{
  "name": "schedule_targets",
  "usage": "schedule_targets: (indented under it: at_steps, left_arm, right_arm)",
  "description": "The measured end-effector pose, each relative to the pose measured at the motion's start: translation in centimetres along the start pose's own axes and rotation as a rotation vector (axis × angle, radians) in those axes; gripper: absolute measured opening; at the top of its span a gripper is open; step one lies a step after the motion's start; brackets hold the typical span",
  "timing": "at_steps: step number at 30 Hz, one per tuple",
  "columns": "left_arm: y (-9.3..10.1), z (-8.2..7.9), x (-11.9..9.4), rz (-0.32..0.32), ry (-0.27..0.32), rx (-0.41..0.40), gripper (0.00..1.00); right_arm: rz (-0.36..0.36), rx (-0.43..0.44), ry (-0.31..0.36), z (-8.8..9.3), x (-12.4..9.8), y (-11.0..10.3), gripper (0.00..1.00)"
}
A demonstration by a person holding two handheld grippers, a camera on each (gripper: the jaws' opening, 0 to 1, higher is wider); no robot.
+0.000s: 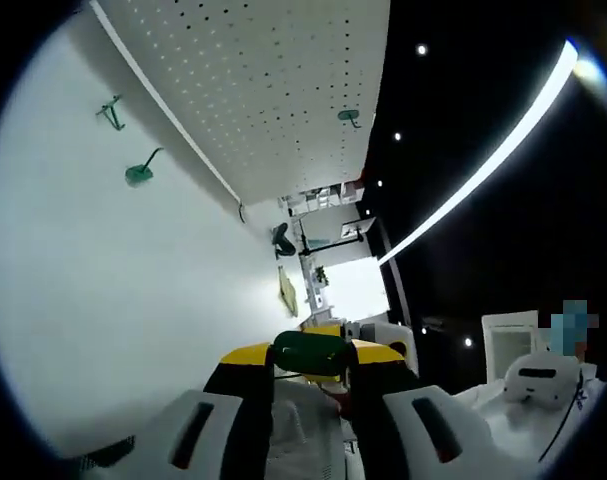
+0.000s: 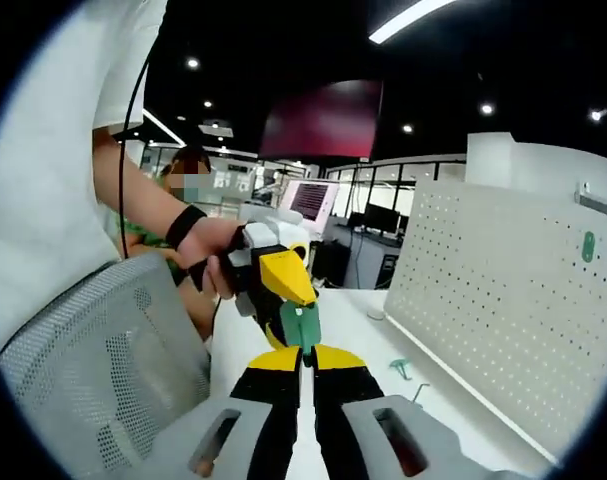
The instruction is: Insert the hook assembly into the mounting plate slot until the hook locks in place.
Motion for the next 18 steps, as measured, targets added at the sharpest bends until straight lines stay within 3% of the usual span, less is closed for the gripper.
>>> schedule_targets:
  at_steps: [2, 11, 13, 18]
  left_arm:
    - [0.1, 0.02, 0.04, 0.028, 0.009, -0.028, 0.3]
    - [-0.38, 0.43, 0.39, 0.017, -0.004, -0.025, 0.3]
    - [-0.48, 0.44, 0.48, 0.025, 0.024, 0.029, 0.3]
    - [-0.79, 0.49, 0.36, 0.086, 0.058, 0.021, 0.31]
  right_arm:
    - [-0.005, -0.005, 0.009, -0.14, 0.07, 0.01, 0.02]
    - [-0.036, -0.001, -0.026, 0.12, 0.13, -0.17, 0.01]
    - [-0.029, -0.008, -0.037, 0.11, 0.16, -0.16, 0.01]
    - [-0.029, -0.02, -0.039, -0.16, 0.12, -0.01, 0.0]
Point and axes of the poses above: the point that each gripper's makers call its tool centre point, and the gripper's own axes: x roughly forward along the fingers, y roughly to its right, z roughly out of its underside, the point moved 8 cm from there along -x, roughly backward along the fingers, and after that the axes turned 1 degree about -z, right-handed, at the moved point
